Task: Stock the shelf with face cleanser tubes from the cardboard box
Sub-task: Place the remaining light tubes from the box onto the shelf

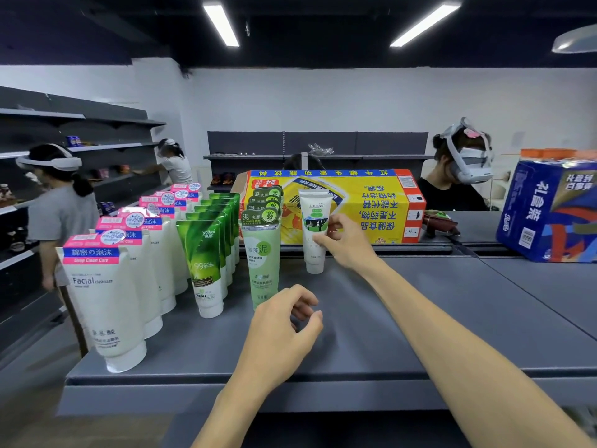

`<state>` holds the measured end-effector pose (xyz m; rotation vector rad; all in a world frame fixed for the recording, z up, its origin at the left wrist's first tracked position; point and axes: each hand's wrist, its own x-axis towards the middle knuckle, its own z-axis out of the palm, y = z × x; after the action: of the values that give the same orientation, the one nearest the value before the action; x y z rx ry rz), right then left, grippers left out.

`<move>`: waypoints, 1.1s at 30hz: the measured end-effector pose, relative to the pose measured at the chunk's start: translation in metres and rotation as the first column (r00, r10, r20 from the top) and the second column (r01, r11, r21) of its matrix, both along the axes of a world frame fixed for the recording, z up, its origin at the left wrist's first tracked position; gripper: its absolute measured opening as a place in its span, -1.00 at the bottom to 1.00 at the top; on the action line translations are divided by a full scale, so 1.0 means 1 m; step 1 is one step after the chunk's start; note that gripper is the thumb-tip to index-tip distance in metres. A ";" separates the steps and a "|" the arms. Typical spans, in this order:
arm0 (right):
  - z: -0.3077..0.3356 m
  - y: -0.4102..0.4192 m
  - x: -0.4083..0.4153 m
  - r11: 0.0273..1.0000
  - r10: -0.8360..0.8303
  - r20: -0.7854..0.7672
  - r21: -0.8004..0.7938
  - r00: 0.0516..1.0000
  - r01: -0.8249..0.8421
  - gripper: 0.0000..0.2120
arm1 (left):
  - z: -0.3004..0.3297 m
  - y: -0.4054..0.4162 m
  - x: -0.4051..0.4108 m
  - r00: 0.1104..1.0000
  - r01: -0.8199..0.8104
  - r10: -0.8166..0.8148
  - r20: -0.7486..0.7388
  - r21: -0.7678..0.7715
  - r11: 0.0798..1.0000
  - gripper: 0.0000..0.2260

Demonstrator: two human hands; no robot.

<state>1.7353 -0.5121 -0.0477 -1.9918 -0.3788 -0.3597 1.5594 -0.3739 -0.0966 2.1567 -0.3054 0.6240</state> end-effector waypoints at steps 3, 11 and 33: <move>0.002 -0.001 0.000 1.000 -0.001 0.001 -0.030 1.000 0.001 -0.65 | 0.001 0.000 -0.001 1.000 0.000 0.000 0.000 -0.007 1.000 -0.92; 0.004 -0.002 0.000 0.999 0.010 0.018 -0.054 1.000 -0.009 -0.69 | 0.001 -0.001 -0.002 1.000 0.009 -0.009 -0.007 -0.017 1.000 -0.92; -0.002 0.001 -0.020 0.999 -0.036 -0.041 0.005 0.999 0.036 -0.46 | -0.001 0.003 0.000 1.000 0.025 -0.025 0.017 0.010 1.000 -0.94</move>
<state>1.7150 -0.5113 -0.0501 -1.9991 -0.3159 -0.3423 1.5597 -0.3713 -0.0978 2.1548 -0.3452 0.6278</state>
